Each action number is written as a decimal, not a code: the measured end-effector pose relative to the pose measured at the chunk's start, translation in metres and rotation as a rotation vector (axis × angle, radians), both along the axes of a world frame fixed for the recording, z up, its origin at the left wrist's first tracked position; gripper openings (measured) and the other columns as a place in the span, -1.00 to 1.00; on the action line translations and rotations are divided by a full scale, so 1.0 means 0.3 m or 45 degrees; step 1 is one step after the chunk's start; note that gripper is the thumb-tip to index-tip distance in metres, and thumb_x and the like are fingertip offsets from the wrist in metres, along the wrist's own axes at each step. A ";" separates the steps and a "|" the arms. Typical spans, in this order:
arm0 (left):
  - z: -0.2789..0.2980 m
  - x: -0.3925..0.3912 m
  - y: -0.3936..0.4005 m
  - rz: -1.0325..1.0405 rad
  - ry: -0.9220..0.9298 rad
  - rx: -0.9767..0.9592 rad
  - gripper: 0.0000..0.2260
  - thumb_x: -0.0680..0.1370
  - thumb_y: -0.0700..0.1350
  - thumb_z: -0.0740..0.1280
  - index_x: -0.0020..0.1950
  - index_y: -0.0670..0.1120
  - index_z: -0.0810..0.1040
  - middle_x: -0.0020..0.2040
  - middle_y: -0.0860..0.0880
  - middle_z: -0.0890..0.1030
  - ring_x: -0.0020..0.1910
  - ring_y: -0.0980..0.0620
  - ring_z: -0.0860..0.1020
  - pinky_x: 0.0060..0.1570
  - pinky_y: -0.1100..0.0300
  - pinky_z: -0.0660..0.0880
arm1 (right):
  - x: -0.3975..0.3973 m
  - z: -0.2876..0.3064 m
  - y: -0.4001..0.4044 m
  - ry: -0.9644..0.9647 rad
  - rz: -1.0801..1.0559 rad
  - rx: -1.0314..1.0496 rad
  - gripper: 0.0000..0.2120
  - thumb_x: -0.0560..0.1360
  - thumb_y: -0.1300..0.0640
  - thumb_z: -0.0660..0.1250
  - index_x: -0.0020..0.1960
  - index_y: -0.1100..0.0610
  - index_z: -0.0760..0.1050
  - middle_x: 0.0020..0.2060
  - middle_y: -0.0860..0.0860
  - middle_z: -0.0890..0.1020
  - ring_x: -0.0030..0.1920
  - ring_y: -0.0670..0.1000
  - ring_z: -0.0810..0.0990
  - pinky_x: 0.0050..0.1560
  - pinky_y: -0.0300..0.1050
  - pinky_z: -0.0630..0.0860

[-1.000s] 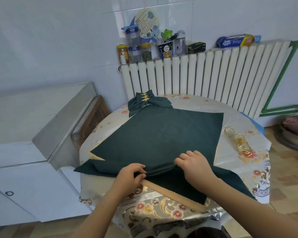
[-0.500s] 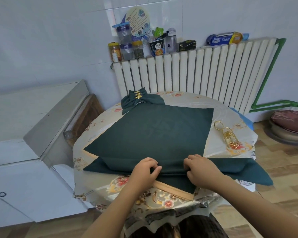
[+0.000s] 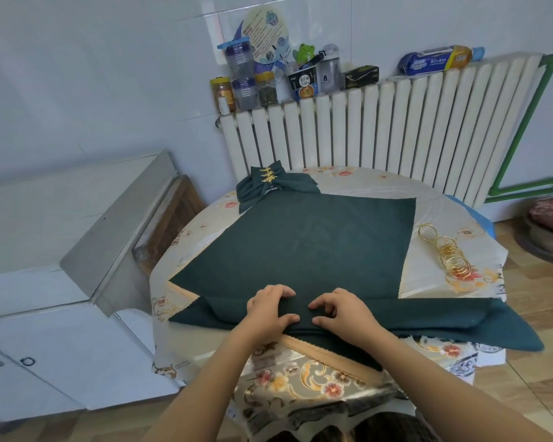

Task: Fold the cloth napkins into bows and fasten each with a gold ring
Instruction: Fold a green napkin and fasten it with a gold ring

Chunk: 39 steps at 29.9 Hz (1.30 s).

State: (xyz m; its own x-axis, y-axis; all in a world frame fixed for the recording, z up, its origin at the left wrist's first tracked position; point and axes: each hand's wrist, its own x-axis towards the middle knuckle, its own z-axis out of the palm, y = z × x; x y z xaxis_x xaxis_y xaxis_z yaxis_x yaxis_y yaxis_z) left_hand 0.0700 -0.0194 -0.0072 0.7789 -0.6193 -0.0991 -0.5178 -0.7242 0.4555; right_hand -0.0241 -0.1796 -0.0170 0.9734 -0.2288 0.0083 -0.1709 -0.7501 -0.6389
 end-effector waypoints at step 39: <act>0.167 -0.190 0.016 -0.282 0.487 0.318 -0.56 0.55 0.26 0.16 0.14 0.00 0.64 0.56 0.04 0.07 0.41 0.05 0.30 0.23 0.06 0.35 | -0.022 0.014 0.005 0.144 0.088 0.075 -0.83 0.34 -0.07 0.49 -0.18 -0.03 0.56 -0.02 -0.06 0.42 0.06 -0.08 0.38 0.11 -0.16 0.43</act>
State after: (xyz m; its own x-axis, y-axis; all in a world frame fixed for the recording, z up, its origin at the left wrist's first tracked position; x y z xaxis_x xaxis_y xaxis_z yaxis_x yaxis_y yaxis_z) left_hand 0.0132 -0.0145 0.0430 0.5105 -0.6862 -0.5181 -0.5010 -0.7271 0.4694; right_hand -0.0307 -0.1781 -0.0128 0.9809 -0.1578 -0.1137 -0.1933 -0.7243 -0.6618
